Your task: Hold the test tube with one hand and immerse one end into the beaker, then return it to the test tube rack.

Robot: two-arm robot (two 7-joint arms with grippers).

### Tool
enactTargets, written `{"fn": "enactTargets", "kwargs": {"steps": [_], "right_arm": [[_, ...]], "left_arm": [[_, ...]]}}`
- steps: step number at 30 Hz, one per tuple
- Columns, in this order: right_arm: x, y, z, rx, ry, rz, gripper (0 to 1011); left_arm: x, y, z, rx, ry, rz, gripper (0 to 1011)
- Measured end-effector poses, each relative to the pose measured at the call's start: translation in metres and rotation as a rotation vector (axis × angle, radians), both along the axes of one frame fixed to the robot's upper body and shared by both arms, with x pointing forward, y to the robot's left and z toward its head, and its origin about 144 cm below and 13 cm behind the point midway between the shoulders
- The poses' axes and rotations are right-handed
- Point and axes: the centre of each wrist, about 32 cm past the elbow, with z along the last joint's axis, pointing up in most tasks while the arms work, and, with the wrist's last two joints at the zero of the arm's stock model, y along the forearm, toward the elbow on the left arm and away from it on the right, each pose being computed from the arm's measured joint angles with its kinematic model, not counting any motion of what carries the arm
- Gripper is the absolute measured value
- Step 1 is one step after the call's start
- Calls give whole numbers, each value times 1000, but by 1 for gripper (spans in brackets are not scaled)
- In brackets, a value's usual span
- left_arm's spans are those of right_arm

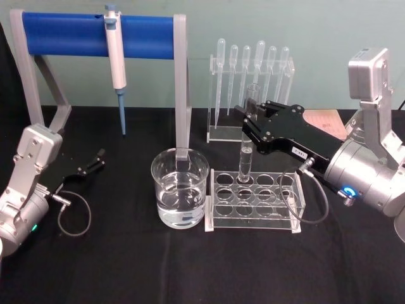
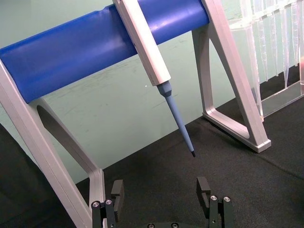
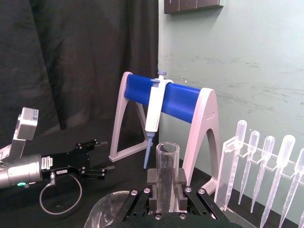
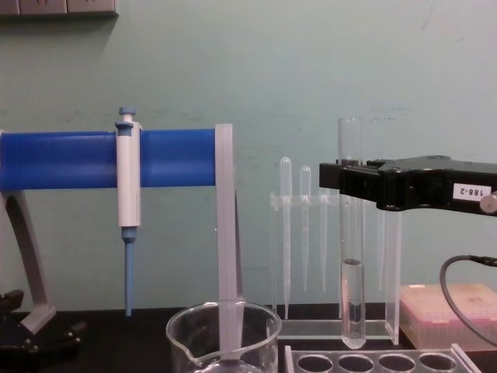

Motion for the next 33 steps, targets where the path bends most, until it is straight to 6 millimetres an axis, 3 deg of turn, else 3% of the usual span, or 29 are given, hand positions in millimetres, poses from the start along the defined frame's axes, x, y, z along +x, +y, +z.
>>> {"fn": "enactTargets", "kwargs": {"steps": [33], "right_arm": [[0, 0, 0, 0, 0, 0, 224]], "left_arm": [[0, 0, 0, 0, 0, 0, 1000]]}}
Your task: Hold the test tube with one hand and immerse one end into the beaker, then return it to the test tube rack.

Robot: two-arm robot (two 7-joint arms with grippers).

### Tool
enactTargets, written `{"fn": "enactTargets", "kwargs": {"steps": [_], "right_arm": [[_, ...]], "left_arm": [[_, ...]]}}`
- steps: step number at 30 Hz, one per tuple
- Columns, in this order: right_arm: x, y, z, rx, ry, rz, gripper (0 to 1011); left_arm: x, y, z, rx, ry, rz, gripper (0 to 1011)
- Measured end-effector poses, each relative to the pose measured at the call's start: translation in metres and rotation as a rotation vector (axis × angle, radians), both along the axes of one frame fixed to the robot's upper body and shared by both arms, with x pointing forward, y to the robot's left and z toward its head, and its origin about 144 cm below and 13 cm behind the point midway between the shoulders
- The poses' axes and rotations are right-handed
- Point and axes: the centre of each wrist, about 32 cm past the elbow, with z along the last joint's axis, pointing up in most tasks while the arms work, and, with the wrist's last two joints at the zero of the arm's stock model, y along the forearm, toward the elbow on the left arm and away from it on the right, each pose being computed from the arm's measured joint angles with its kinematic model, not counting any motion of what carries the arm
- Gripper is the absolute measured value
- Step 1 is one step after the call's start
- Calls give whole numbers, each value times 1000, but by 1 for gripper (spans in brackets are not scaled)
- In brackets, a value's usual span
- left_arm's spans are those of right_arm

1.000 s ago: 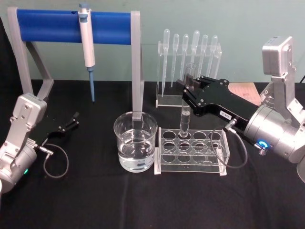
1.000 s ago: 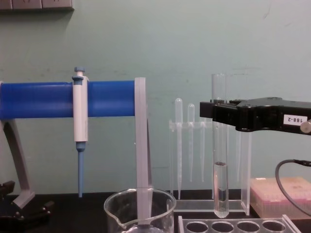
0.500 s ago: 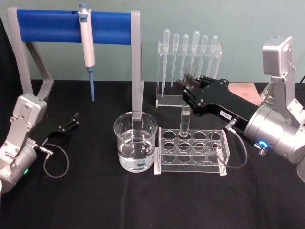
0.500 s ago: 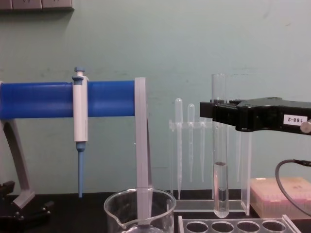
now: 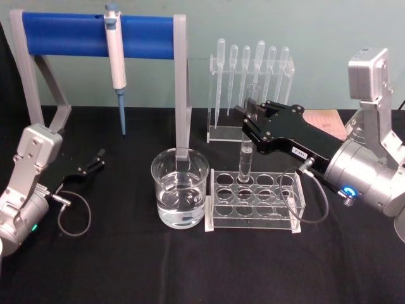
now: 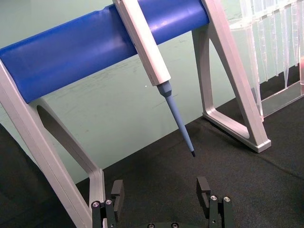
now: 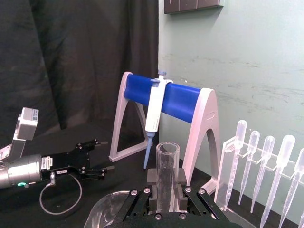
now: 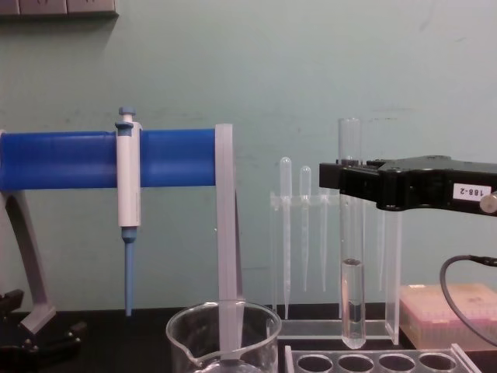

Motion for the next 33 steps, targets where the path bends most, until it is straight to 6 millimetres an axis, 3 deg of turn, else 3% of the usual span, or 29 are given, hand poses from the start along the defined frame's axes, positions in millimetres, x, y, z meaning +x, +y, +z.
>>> {"fn": "enactTargets", "kwargs": {"steps": [33], "right_arm": [[0, 0, 0, 0, 0, 0, 224]], "left_arm": [[0, 0, 0, 0, 0, 0, 1000]]}}
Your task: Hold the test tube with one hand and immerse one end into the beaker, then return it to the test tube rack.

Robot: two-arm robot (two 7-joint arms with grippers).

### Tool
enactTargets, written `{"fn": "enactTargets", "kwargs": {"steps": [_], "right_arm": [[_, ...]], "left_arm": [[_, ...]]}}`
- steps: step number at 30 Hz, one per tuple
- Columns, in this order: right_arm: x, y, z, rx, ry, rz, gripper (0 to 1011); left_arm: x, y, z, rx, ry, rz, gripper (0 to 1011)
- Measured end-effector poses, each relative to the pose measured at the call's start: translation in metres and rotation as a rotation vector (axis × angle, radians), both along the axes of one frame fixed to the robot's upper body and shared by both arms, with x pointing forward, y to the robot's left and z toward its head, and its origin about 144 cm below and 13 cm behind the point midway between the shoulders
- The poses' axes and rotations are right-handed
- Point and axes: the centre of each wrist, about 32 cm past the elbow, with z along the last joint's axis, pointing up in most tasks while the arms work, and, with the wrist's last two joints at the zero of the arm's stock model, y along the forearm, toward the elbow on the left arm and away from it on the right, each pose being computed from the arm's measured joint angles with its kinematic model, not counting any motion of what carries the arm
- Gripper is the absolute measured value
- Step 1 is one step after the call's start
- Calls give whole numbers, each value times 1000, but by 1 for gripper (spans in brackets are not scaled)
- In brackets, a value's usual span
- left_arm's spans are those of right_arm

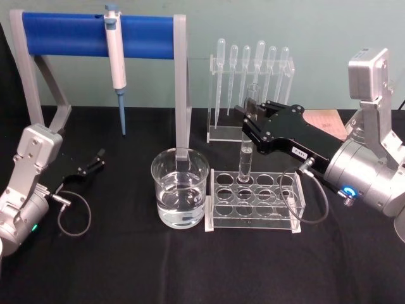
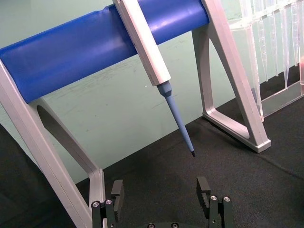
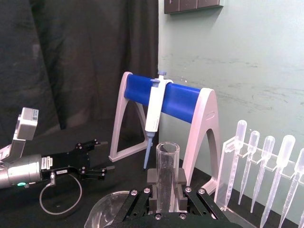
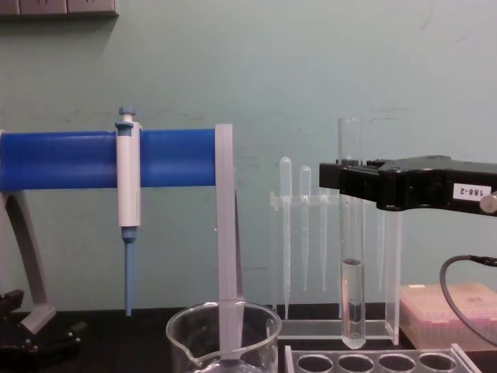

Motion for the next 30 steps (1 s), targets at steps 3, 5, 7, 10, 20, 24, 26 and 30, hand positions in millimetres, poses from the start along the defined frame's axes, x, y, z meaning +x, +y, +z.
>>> {"fn": "enactTargets", "kwargs": {"steps": [3, 5, 7, 10, 20, 24, 26, 30], "right_arm": [[0, 0, 0, 0, 0, 0, 224], [0, 0, 0, 0, 0, 0, 225], [0, 0, 0, 0, 0, 0, 224], [0, 0, 0, 0, 0, 0, 224], [0, 0, 0, 0, 0, 0, 225], [0, 0, 0, 0, 0, 0, 225], [0, 0, 0, 0, 0, 0, 225], [0, 0, 0, 0, 0, 0, 225]], "left_arm": [[0, 0, 0, 0, 0, 0, 1000], [0, 0, 0, 0, 0, 0, 1000], [0, 0, 0, 0, 0, 0, 1000], [0, 0, 0, 0, 0, 0, 1000], [0, 0, 0, 0, 0, 0, 1000], [0, 0, 0, 0, 0, 0, 1000], [0, 0, 0, 0, 0, 0, 1000], [0, 0, 0, 0, 0, 0, 1000]]}}
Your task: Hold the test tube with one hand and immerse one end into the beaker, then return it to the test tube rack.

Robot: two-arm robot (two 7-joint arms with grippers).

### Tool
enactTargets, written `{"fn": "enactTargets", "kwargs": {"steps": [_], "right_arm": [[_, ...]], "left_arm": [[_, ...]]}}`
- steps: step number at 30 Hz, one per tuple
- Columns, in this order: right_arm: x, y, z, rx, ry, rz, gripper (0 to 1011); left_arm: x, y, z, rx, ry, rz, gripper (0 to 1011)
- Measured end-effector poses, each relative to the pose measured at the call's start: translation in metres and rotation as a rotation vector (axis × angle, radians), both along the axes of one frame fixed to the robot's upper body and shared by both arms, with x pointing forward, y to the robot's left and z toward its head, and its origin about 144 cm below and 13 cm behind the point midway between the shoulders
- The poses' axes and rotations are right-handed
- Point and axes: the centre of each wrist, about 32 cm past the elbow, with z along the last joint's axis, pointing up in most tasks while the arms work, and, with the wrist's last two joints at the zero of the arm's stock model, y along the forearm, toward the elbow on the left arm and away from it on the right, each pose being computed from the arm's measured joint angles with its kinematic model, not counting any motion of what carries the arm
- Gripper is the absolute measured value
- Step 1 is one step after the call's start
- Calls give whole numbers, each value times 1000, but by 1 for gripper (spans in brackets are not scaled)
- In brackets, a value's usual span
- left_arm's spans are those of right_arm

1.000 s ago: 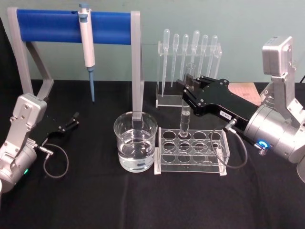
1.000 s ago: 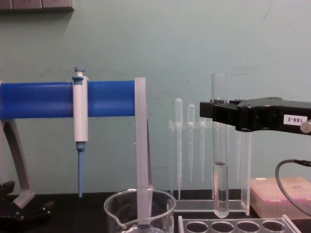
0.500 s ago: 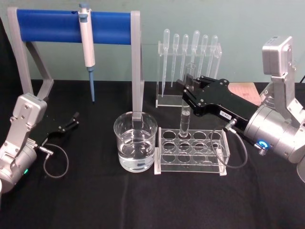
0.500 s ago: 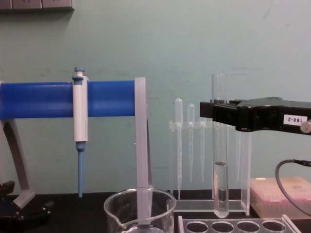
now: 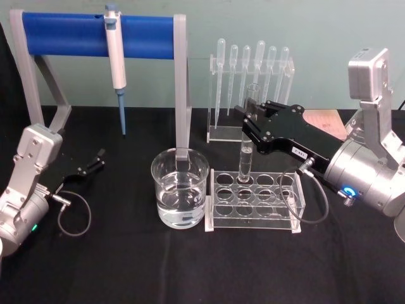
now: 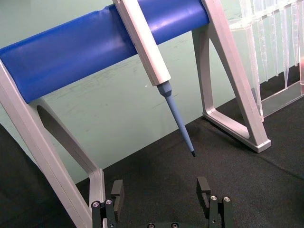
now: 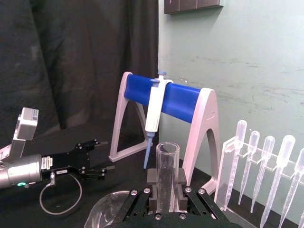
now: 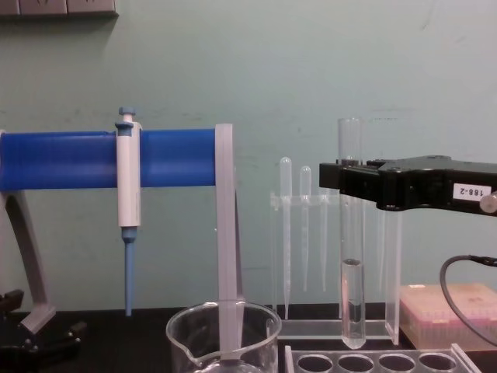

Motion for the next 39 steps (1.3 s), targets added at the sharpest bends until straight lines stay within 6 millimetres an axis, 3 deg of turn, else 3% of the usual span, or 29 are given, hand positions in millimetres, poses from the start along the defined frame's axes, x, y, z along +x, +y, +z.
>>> {"fn": "enactTargets", "kwargs": {"steps": [21, 28, 39], "right_arm": [[0, 0, 0, 0, 0, 0, 224], [0, 1, 11, 0, -27, -2, 224], [24, 38, 28, 35, -71, 100, 224]], "left_arm": [[0, 0, 0, 0, 0, 0, 1000], [0, 0, 0, 0, 0, 0, 1000], [0, 0, 0, 0, 0, 0, 1000]]}}
